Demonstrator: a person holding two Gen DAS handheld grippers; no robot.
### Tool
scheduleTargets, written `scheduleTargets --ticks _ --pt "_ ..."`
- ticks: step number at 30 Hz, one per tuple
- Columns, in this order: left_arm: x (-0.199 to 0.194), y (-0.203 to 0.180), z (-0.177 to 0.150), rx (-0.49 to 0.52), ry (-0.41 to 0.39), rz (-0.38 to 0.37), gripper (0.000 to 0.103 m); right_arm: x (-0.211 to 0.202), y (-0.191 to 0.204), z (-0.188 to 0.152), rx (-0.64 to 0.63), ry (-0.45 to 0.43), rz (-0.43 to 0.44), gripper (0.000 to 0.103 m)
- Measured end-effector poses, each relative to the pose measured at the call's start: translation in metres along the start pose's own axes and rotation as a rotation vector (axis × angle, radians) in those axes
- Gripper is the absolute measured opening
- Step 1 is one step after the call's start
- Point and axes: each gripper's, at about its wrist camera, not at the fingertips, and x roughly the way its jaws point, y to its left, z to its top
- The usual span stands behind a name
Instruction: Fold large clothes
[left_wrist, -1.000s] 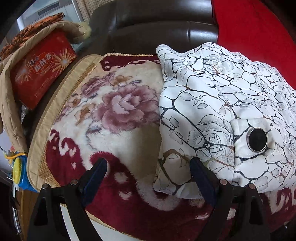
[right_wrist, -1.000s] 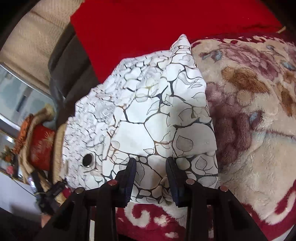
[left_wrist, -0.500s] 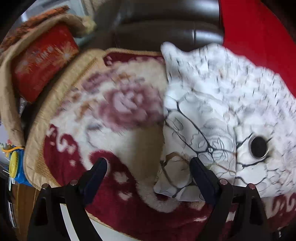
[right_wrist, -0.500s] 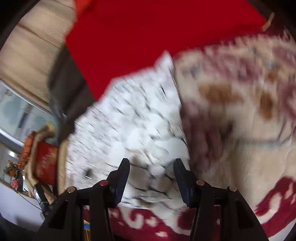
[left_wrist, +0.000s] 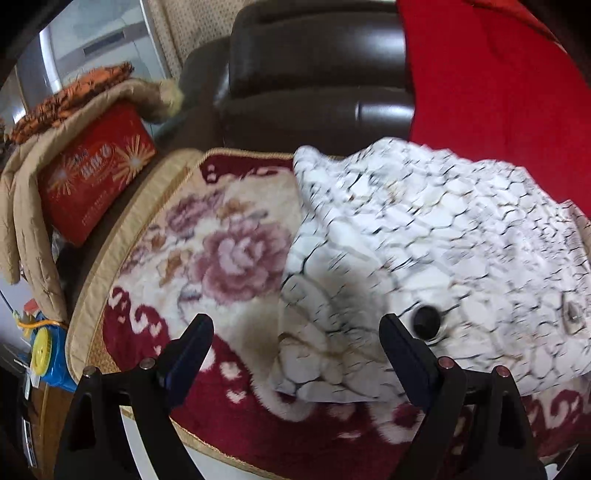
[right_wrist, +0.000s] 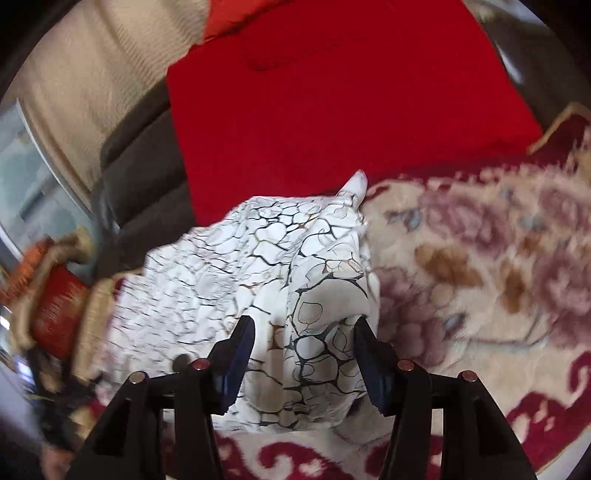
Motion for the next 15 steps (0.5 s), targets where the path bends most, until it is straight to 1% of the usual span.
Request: scheduleTargets --ticks 1,2,4,7,9,10,13,14,15 --pt "-0.003 -0.004 0.001 0.007 -0.008 -0.001 0.091 0.003 0.002 -0.001 -0.016 0.022 -0.032 0.058" --pt "-0.007 -0.007 0.003 0.017 -0.018 -0.004 0.091 0.006 0.0 -0.001 -0.014 0.044 -0.042 0.06" --pt "-0.013 -0.016 0.004 0.041 -0.039 0.001 0.091 0.006 -0.015 -0.001 0.021 0.074 -0.057 0.06" --pt "-0.018 -0.026 0.004 0.068 -0.064 0.007 0.091 -0.005 -0.041 0.002 0.105 0.063 -0.056 0.06" --pt "-0.018 -0.032 0.005 0.073 -0.058 0.001 0.091 -0.016 -0.05 0.007 0.147 0.035 -0.026 0.06" --pt "-0.018 -0.034 0.005 0.074 -0.056 0.0 0.091 -0.024 -0.05 0.011 0.161 0.004 0.01 0.06" --pt "-0.019 -0.039 0.006 0.075 -0.058 -0.002 0.091 -0.033 -0.032 0.017 0.122 -0.063 0.093 0.06" --pt "-0.02 -0.041 0.006 0.076 -0.06 -0.004 0.091 -0.033 -0.026 0.018 0.106 -0.075 0.137 0.06" --pt "-0.021 -0.042 0.007 0.078 -0.061 -0.002 0.091 -0.028 -0.019 0.019 0.1 -0.064 0.174 0.06"
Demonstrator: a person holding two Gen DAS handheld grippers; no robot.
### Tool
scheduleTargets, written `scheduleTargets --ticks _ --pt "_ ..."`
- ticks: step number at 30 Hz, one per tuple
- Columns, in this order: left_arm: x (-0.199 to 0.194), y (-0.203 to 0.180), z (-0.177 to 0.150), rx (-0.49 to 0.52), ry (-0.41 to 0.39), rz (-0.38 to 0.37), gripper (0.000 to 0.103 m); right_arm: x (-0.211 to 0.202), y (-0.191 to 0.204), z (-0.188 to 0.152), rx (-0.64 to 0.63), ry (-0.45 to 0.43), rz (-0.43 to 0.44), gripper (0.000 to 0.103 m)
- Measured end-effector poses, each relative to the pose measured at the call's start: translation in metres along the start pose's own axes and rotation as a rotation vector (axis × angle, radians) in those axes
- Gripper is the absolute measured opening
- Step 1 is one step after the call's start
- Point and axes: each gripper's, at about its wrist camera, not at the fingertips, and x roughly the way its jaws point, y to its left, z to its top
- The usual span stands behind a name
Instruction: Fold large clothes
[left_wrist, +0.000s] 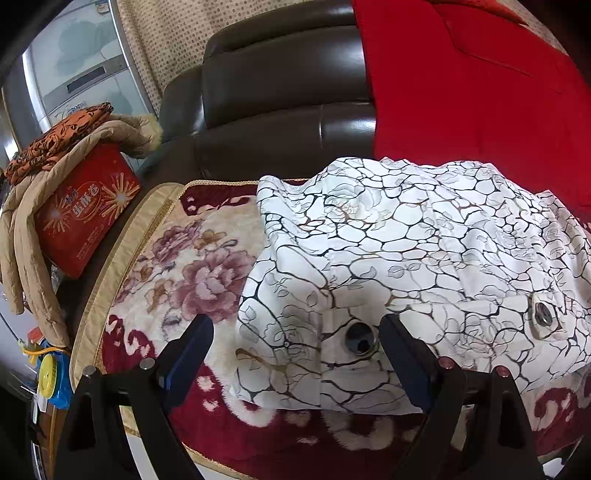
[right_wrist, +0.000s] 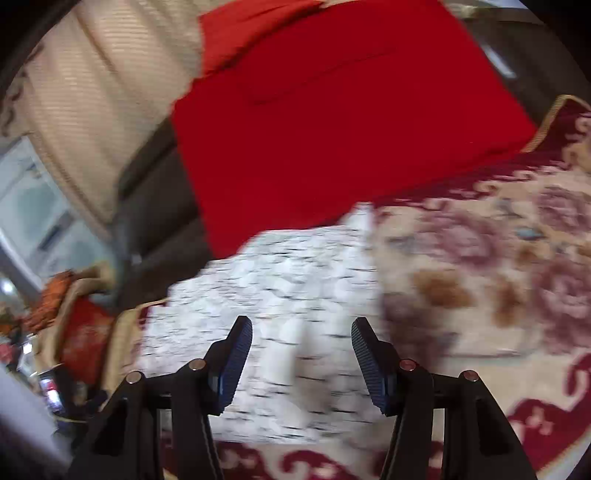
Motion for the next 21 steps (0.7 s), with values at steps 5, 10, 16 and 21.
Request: scheduleTargets --ticks 5,10,16,21 --pt "-0.004 -0.007 0.005 0.016 -0.02 0.001 0.091 0.046 -0.002 -0.012 0.025 0.098 0.039 0.06" --pt "0.0 -0.017 0.007 0.032 -0.017 -0.006 0.091 0.081 -0.038 -0.032 0.097 0.215 -0.046 0.029" --pt "0.007 -0.036 0.005 0.057 0.001 -0.042 0.091 0.088 -0.012 -0.033 -0.063 0.226 -0.137 0.032" --pt "0.041 -0.053 -0.005 0.09 0.112 -0.081 0.092 0.09 0.002 -0.037 -0.159 0.235 -0.243 0.032"
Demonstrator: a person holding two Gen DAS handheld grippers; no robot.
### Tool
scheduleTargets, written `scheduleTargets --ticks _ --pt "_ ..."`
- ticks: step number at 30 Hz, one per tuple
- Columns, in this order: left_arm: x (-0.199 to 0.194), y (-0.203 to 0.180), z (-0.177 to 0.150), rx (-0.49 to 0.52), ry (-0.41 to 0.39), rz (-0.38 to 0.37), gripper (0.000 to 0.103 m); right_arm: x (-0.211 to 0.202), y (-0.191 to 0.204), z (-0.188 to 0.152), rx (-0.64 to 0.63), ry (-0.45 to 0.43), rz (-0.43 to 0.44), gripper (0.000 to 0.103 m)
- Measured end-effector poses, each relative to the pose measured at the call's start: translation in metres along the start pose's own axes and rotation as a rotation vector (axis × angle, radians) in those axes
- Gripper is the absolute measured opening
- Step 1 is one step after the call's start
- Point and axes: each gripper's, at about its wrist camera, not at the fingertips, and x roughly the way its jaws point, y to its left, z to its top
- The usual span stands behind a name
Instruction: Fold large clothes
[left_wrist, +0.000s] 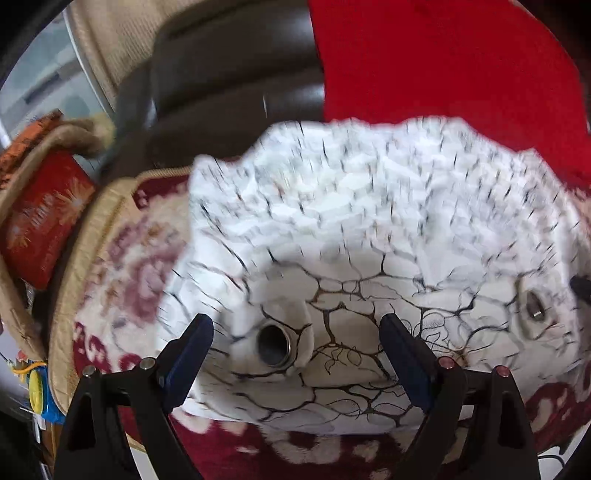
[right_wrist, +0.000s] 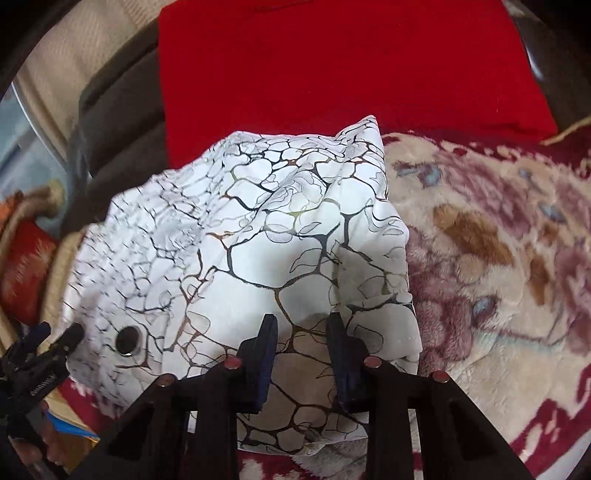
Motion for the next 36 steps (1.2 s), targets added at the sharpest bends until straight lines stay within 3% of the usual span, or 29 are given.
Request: scheduleTargets --ticks 4,10,36 --pt "0.009 0.0 -0.002 -0.017 -0.01 0.02 0.103 0.001 0.002 0.001 -0.001 0.006 -0.024 0.032" --pt "0.014 0.008 -0.005 -0.058 -0.01 -0.031 0.103 0.001 0.01 0.0 -0.034 -0.012 -0.068 0.032" --pt "0.019 0.004 -0.006 -0.024 -0.012 -0.028 0.103 0.001 0.02 -0.002 -0.12 -0.048 -0.144 0.032"
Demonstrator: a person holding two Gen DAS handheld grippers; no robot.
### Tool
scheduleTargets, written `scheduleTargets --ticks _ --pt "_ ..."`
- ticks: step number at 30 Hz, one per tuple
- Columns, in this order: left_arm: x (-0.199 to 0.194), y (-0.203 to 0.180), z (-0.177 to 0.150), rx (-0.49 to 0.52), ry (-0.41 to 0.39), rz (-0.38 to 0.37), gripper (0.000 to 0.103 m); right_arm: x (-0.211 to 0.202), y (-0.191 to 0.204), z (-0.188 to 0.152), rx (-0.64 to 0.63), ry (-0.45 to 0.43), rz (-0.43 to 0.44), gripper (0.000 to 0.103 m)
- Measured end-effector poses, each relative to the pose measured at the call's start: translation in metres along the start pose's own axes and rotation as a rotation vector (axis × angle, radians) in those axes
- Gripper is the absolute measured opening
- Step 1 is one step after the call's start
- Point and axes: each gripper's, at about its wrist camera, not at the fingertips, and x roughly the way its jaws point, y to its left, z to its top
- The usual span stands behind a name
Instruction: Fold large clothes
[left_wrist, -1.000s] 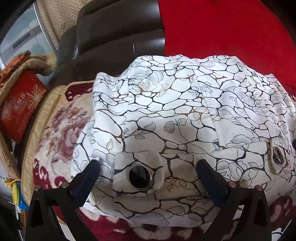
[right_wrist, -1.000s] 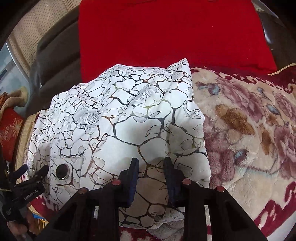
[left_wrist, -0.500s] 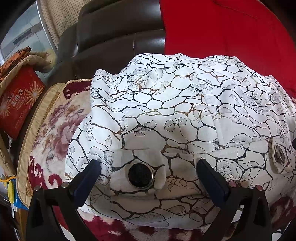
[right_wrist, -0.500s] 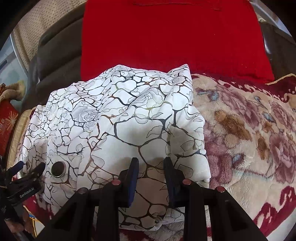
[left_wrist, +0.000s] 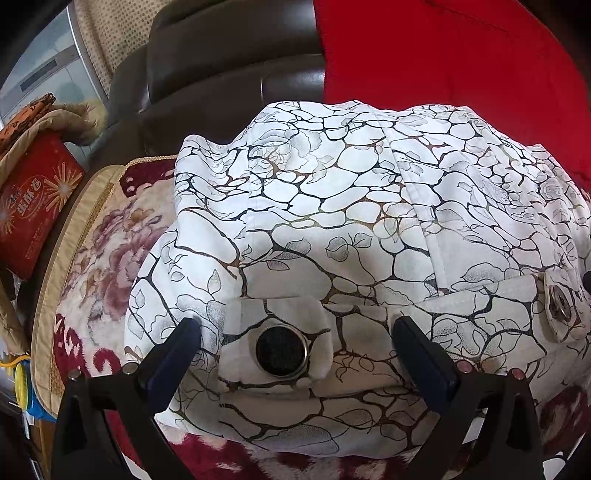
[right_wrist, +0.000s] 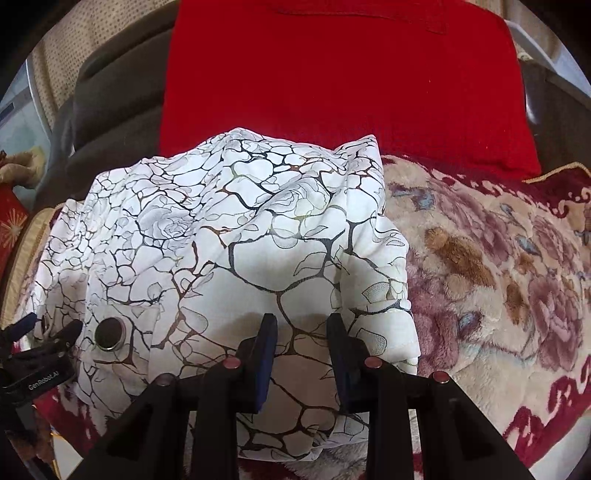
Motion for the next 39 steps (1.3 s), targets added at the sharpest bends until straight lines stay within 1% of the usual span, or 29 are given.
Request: scheduleTargets --ticks 13,32,37,39 --pt "0.0 0.0 0.0 0.002 -0.007 -0.008 0.103 0.0 0.004 0.0 -0.021 -0.012 -0.03 0.032" --pt "0.001 0.0 0.0 0.003 -0.007 -0.009 0.103 0.001 0.005 -0.001 -0.028 -0.013 -0.032 0.032" --pt "-0.005 0.007 0.006 -0.002 0.008 -0.033 0.103 0.002 0.006 -0.001 -0.035 -0.006 -0.038 0.032" --pt "-0.018 0.018 0.007 -0.013 -0.02 0.004 0.103 -0.002 0.003 0.003 -0.022 0.001 -0.026 0.032"
